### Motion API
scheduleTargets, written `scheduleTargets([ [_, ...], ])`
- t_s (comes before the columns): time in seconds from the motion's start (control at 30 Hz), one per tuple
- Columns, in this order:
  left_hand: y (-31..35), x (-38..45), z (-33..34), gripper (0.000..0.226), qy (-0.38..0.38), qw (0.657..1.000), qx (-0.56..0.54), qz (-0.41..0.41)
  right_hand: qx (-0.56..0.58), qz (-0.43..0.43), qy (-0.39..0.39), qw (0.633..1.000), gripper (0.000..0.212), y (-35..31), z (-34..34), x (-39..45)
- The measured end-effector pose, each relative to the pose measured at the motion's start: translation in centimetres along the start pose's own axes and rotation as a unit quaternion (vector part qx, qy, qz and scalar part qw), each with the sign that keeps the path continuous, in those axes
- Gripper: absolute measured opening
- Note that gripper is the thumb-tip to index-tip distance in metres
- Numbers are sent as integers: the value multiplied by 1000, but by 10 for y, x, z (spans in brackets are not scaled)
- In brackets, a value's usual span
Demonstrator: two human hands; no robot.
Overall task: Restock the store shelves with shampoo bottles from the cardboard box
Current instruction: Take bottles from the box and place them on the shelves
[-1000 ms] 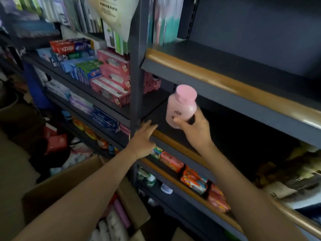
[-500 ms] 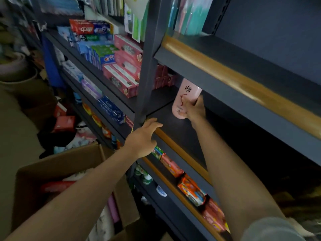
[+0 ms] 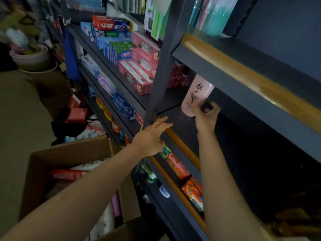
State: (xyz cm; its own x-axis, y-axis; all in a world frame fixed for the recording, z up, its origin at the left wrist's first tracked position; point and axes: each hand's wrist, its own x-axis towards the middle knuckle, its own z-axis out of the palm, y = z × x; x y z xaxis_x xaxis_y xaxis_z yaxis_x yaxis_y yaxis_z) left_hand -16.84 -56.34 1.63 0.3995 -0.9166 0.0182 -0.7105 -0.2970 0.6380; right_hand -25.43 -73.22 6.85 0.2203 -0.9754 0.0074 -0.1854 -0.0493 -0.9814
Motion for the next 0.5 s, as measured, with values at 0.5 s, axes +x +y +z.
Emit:
scheduleTargets([
  [0.5,-262,-264,63,43,129,861,140,-471,-217,232,-420,850,20,225,131,-253],
])
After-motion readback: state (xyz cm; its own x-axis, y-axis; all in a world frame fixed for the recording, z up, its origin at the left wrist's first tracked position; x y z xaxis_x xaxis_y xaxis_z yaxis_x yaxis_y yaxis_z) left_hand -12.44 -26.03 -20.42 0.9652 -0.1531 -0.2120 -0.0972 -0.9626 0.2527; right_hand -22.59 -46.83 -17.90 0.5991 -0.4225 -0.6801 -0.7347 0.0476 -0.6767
